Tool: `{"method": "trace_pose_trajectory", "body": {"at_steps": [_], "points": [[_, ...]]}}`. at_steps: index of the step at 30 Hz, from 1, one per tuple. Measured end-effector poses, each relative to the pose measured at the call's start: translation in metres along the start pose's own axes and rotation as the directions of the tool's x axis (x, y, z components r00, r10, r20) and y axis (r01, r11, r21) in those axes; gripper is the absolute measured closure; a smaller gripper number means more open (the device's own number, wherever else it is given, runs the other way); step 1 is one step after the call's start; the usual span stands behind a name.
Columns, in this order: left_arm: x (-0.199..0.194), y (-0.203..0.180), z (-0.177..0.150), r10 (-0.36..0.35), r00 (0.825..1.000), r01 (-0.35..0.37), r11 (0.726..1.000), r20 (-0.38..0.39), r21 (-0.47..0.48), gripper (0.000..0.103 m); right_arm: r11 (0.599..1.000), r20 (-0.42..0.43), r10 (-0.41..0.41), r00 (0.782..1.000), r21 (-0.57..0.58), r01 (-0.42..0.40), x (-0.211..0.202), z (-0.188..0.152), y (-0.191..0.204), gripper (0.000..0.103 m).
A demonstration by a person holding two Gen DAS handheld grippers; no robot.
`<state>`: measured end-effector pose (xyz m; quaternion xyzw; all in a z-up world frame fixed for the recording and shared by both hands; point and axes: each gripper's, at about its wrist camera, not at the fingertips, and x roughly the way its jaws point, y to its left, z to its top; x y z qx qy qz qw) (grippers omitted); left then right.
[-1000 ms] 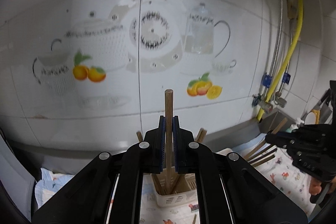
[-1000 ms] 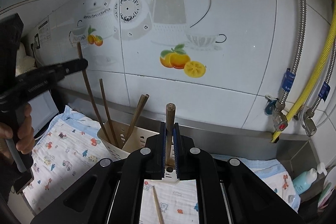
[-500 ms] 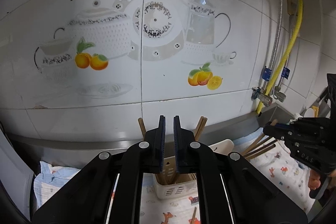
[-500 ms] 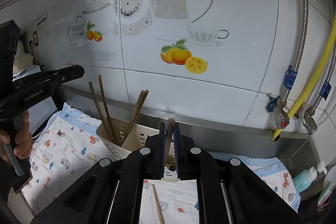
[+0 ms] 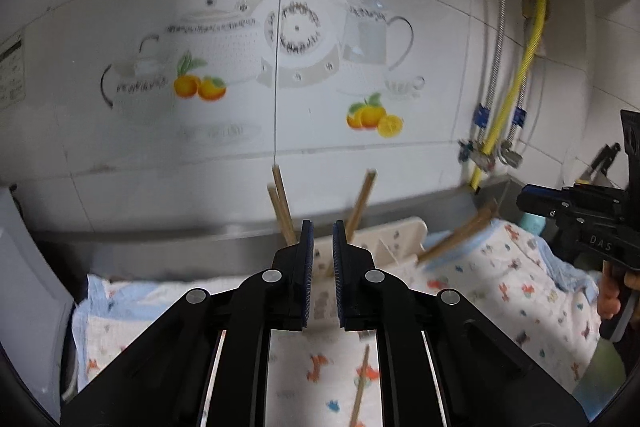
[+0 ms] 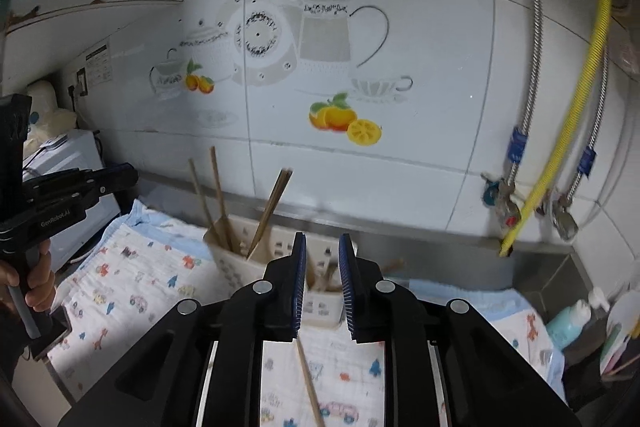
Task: Organize utensils
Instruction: 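Drop both chopsticks into the cream holder and open both tools, then lower both tools to the last two chopsticks and close on them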
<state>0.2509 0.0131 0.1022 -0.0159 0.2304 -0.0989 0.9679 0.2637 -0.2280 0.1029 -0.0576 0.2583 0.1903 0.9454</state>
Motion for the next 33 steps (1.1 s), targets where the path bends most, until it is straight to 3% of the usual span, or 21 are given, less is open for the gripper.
{"method": "trace_pose_trajectory", "body": {"at_steps": [2,6,8,14,24,33], "points": [[-0.006,-0.001,-0.017,-0.008,1.0,0.008,1.0,-0.014,-0.01,0.077,1.0,-0.002,0.007,1.0,0.011,-0.007,-0.007,-0.016,0.001,0.086],[-0.013,-0.006,-0.048,-0.018,0.999,0.018,1.0,-0.041,-0.008,0.076,0.999,-0.044,0.038,0.998,0.02,-0.037,-0.013,-0.06,0.006,0.086],[-0.015,-0.009,-0.065,-0.018,0.998,0.017,1.0,-0.062,-0.008,0.066,0.999,-0.066,0.035,0.997,0.006,-0.034,-0.015,-0.081,0.01,0.086],[-0.023,-0.015,-0.108,-0.032,0.994,0.031,0.999,-0.109,-0.018,0.059,0.999,-0.128,0.043,0.991,0.015,-0.041,-0.012,-0.143,0.01,0.086],[-0.015,-0.018,-0.173,-0.045,0.973,0.042,0.999,-0.228,-0.018,0.055,0.999,-0.267,0.033,0.963,0.048,-0.021,0.021,-0.214,-0.004,0.086],[-0.005,-0.015,-0.204,-0.054,0.955,0.05,0.998,-0.291,-0.023,0.055,0.999,-0.312,0.028,0.95,0.03,-0.02,0.042,-0.231,-0.008,0.086]]}}
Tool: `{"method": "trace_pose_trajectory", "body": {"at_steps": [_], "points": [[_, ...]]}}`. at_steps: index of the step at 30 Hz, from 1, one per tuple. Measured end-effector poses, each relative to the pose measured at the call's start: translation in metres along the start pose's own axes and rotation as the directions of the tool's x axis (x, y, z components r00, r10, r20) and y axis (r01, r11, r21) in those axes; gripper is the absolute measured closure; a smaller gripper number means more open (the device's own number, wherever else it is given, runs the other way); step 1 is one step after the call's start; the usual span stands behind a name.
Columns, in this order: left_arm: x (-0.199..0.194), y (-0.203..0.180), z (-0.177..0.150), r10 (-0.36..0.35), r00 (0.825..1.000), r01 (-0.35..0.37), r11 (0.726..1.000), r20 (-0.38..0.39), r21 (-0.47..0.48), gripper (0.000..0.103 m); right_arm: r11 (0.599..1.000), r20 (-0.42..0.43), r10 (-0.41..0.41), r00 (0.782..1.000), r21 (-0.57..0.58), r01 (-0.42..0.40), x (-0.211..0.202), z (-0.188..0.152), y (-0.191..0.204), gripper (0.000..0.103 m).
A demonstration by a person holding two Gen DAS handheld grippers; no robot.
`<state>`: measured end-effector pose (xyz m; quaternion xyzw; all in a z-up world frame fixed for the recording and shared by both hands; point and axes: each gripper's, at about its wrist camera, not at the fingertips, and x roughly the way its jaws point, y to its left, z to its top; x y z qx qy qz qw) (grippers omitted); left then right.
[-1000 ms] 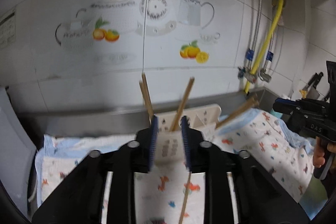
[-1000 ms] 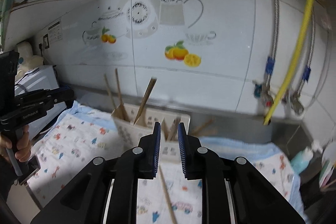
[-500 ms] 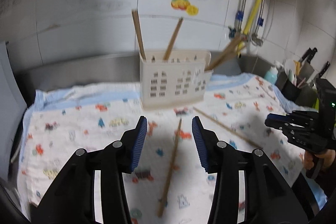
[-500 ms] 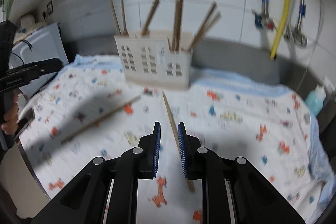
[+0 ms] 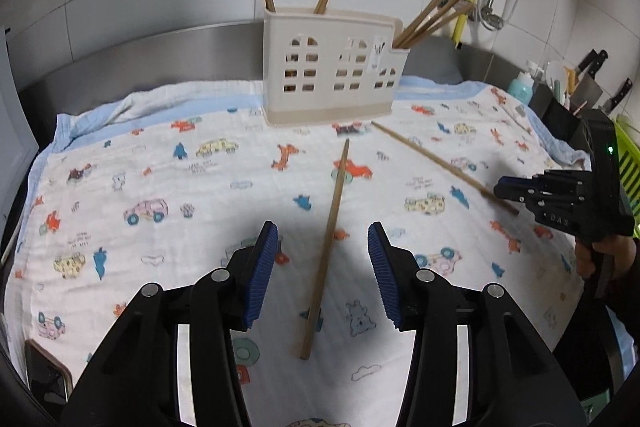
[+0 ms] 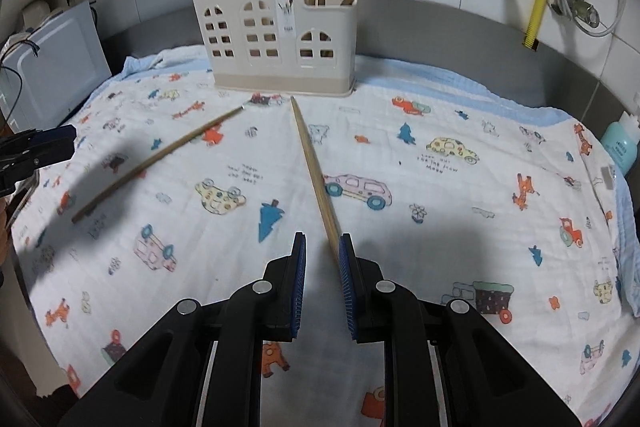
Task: Organize utensils
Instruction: 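Lower both tools to the last two chopsticks and close on them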
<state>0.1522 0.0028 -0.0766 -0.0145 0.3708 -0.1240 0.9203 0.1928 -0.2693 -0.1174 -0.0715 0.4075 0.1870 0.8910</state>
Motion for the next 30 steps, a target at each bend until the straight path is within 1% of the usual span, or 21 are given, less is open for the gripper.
{"method": "trace_pose_trajectory", "body": {"at_steps": [8,13,16,20,25,27,29,30], "points": [[0.012,0.002,-0.008,0.007,0.999,-0.007,1.0,-0.032,0.007,0.055,1.0,-0.031,-0.01,0.999,-0.01,0.01,0.014,-0.004,-0.006,0.086],[0.021,-0.001,-0.012,0.012,0.998,-0.01,0.999,-0.055,0.034,0.056,1.0,-0.045,-0.008,0.999,-0.017,0.007,0.02,-0.005,-0.008,0.086],[0.028,-0.001,-0.014,0.011,0.997,-0.009,0.999,-0.071,0.032,0.056,1.0,-0.042,-0.016,0.999,-0.027,0.015,0.02,-0.005,-0.006,0.089],[0.036,-0.003,-0.017,0.02,0.995,-0.016,0.999,-0.093,0.045,0.063,0.999,-0.042,-0.016,0.999,-0.033,0.015,0.019,-0.005,-0.007,0.093],[0.047,-0.002,-0.019,0.018,0.993,-0.013,0.999,-0.118,0.044,0.075,0.999,-0.041,-0.015,0.999,-0.035,0.014,0.019,-0.006,-0.006,0.094],[0.049,-0.002,-0.019,0.021,0.993,-0.016,0.999,-0.119,0.045,0.075,0.999,-0.042,-0.015,0.999,-0.037,0.013,0.018,-0.006,-0.005,0.094],[0.052,-0.002,-0.019,0.021,0.992,-0.016,0.999,-0.126,0.044,0.081,0.999,-0.041,-0.018,0.999,-0.04,0.016,0.018,-0.007,-0.003,0.094],[0.053,-0.002,-0.02,0.021,0.991,-0.015,0.999,-0.13,0.045,0.083,0.999,-0.041,-0.018,0.999,-0.04,0.017,0.018,-0.007,-0.003,0.094]]}}
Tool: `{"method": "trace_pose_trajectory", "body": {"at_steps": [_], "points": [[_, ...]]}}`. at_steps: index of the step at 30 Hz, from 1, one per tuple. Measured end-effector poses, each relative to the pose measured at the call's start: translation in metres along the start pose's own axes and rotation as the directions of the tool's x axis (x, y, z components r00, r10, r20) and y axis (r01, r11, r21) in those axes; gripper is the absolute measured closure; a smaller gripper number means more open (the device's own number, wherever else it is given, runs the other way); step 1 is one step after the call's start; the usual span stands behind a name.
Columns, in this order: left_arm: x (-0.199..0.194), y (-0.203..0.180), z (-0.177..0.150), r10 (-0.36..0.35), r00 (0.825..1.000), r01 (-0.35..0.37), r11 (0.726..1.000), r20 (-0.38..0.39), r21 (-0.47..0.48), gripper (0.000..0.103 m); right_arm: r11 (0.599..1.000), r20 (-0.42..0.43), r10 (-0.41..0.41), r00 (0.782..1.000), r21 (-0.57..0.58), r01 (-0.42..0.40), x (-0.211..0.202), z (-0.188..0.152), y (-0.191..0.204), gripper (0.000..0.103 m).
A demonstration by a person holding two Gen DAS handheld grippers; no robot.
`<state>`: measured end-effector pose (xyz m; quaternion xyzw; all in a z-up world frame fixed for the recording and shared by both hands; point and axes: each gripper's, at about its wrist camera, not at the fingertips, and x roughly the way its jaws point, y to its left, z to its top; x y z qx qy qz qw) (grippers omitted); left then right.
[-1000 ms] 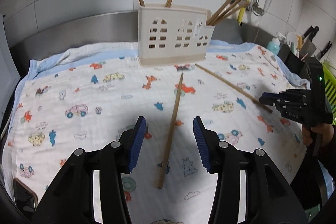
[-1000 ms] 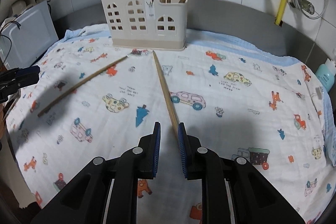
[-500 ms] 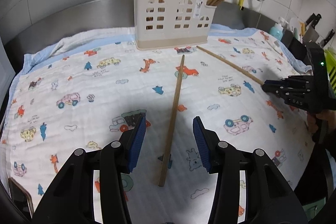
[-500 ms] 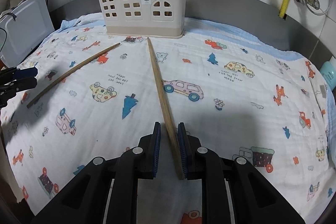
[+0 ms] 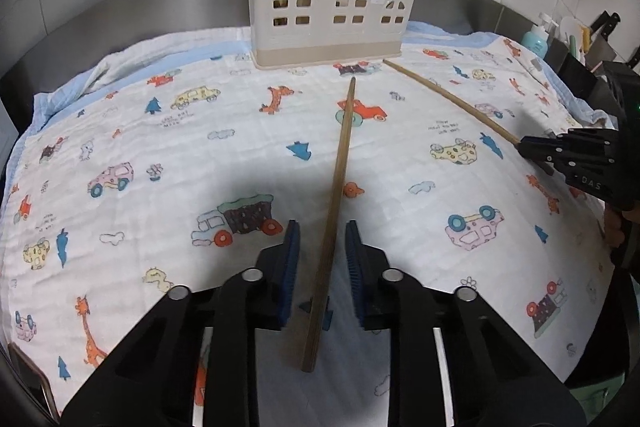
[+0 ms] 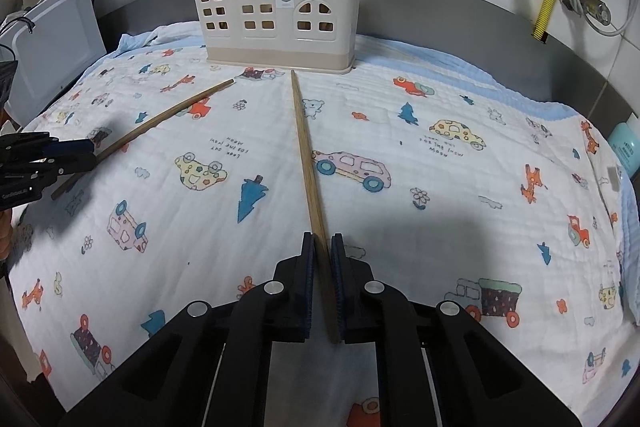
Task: Organize utensils
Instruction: 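Lower both tools to the last two chopsticks and close on them, then lift the right tool's chopstick upright over the holder while the left tool does likewise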
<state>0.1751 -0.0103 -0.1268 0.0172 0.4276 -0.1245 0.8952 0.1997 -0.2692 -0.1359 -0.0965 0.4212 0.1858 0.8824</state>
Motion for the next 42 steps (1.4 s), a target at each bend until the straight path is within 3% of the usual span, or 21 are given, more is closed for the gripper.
{"method": "trace_pose_trajectory", "body": {"at_steps": [12,19,31,42], "points": [[0.004,-0.009,0.001,0.049,0.999,-0.05,0.998,0.002,0.04,0.095,1.0,0.002,-0.005,1.0,0.014,0.005,0.001,0.0,0.0,0.095],[-0.006,-0.002,0.006,0.019,1.0,-0.019,1.0,0.013,-0.016,0.097,1.0,0.027,-0.002,1.0,0.017,0.002,-0.012,0.003,0.005,0.096],[-0.067,0.005,0.036,-0.058,0.983,0.072,0.994,0.172,-0.077,0.098,1.0,0.195,-0.005,0.981,0.011,0.003,-0.079,0.032,0.019,0.097],[-0.092,0.004,0.061,-0.082,0.97,0.095,0.994,0.227,-0.049,0.098,1.0,0.291,0.014,0.957,-0.019,-0.009,-0.128,0.083,0.034,0.097]]}}
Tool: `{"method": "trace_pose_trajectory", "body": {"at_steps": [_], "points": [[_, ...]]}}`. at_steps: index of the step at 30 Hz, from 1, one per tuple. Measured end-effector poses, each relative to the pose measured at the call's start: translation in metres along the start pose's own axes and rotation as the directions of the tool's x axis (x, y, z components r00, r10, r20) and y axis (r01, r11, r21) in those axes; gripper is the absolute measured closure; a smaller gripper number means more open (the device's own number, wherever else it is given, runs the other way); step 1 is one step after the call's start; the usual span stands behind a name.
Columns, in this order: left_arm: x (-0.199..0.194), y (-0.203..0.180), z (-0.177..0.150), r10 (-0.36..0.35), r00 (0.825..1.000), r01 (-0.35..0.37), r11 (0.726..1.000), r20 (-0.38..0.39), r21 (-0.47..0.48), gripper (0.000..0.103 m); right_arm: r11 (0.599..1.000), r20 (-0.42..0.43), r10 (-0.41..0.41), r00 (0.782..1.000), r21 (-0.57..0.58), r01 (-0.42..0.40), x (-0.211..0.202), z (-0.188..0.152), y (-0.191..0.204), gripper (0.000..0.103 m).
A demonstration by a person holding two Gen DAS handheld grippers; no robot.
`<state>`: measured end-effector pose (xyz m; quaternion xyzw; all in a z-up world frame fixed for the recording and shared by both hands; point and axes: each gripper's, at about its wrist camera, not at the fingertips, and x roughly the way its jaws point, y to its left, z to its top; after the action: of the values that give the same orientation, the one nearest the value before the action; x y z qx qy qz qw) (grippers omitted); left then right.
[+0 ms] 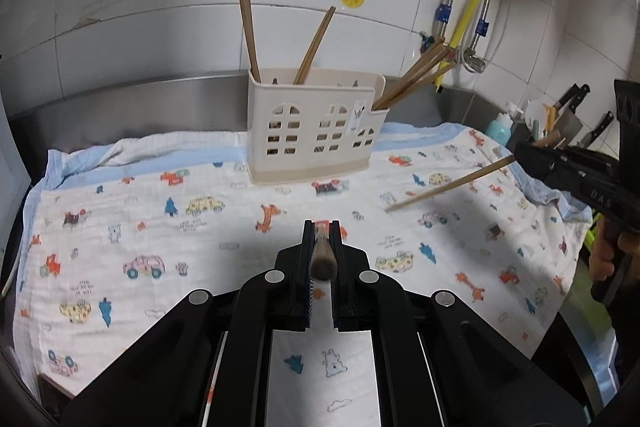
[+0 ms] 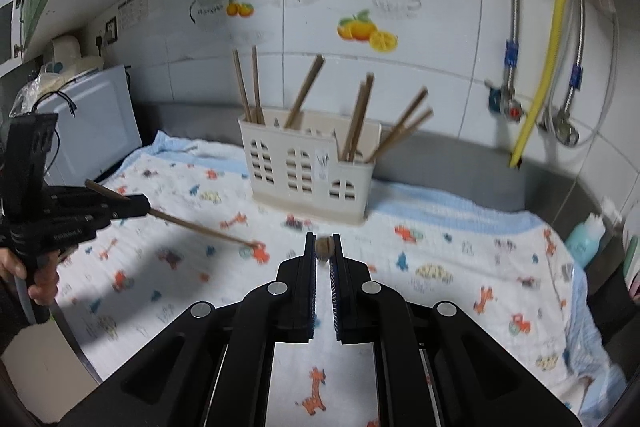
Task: Organize utensils
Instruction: 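Lift the right tool's chopstick upright over the holder while the left tool does likewise, then lower both chopsticks into the cream holder and open both tools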
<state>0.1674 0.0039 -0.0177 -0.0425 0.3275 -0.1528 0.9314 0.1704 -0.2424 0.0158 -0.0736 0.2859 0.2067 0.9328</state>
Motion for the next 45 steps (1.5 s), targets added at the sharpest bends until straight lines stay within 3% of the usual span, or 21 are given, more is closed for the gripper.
{"method": "trace_pose_trajectory", "body": {"at_steps": [11,17,26,36,45], "points": [[-0.004,-0.002,0.04,0.005,0.999,-0.006,0.999,0.034,0.041,0.098,0.998,0.058,0.055,0.997,-0.024,-0.054,-0.017,0.073,0.006,0.097],[-0.007,-0.008,0.073,0.013,0.998,-0.018,0.997,0.066,0.08,0.098,0.997,0.102,0.038,0.994,-0.063,-0.032,-0.022,0.118,0.006,0.097],[-0.029,-0.022,0.143,0.03,0.981,-0.057,0.989,0.192,0.137,0.098,0.998,0.135,-0.01,0.991,-0.053,0.017,-0.012,0.164,-0.011,0.097],[-0.018,-0.024,0.205,0.084,0.958,-0.126,0.982,0.275,0.138,0.098,0.997,0.067,-0.06,0.996,-0.044,0.063,0.025,0.171,-0.032,0.097],[0.018,-0.013,0.221,0.124,0.953,-0.151,0.985,0.276,0.079,0.098,0.998,0.026,-0.05,0.998,-0.027,0.051,0.05,0.161,-0.043,0.097]]}}
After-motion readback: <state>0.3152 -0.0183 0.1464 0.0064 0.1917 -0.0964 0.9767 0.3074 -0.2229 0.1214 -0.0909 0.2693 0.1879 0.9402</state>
